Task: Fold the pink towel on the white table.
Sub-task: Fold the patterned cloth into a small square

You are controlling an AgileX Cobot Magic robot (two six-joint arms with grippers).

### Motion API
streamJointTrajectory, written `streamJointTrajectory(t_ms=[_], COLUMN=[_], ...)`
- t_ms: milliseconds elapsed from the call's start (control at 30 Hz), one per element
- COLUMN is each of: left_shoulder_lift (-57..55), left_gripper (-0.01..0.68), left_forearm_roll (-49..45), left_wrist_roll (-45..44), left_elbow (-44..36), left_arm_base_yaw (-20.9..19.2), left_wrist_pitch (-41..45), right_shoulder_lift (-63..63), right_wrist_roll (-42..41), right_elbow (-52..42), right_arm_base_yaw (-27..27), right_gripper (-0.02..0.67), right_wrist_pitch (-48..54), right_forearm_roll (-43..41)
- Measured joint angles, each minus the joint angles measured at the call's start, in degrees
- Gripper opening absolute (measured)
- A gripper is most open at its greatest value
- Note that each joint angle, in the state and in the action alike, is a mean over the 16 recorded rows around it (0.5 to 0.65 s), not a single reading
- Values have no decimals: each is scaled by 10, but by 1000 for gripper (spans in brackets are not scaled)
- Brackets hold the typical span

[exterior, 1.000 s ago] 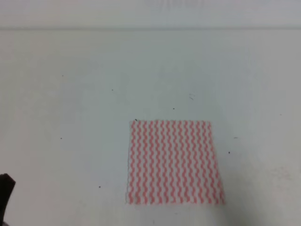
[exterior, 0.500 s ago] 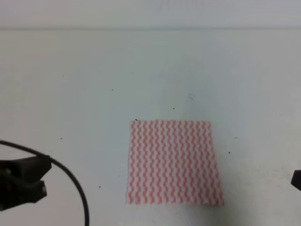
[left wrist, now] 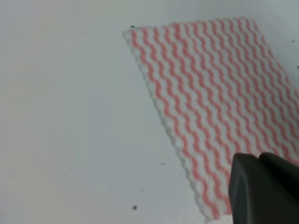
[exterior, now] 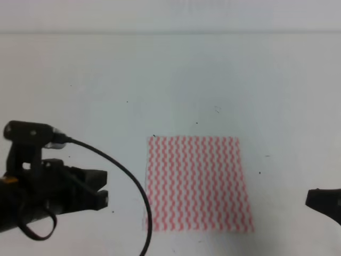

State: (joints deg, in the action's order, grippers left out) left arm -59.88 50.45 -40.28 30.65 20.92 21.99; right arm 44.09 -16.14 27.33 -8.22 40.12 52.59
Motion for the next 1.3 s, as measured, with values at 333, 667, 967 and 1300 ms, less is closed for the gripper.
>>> streamJointTrajectory(t_ms=[333, 667, 967, 1300], left_shoulder_lift=[-47, -50, -51, -50], left_gripper=[-4, -4, -4, -4], left_forearm_roll=[5, 4, 4, 4], left_wrist_roll=[-15, -23, -29, -32], left_elbow=[28, 31, 31, 31], left_arm_base_yaw=[63, 68, 68, 68], left_wrist_pitch=[-47, -46, -38, -34], right_shoulder_lift=[95, 229, 302, 331], right_wrist_roll=[19, 121, 294, 420], right_elbow=[26, 67, 95, 101], right_arm_base_yaw=[-151, -275, -292, -291], right_gripper=[-18, -18, -9, 110], right_wrist_pitch=[-88, -163, -144, -127], right_forearm_roll=[16, -88, -291, -385])
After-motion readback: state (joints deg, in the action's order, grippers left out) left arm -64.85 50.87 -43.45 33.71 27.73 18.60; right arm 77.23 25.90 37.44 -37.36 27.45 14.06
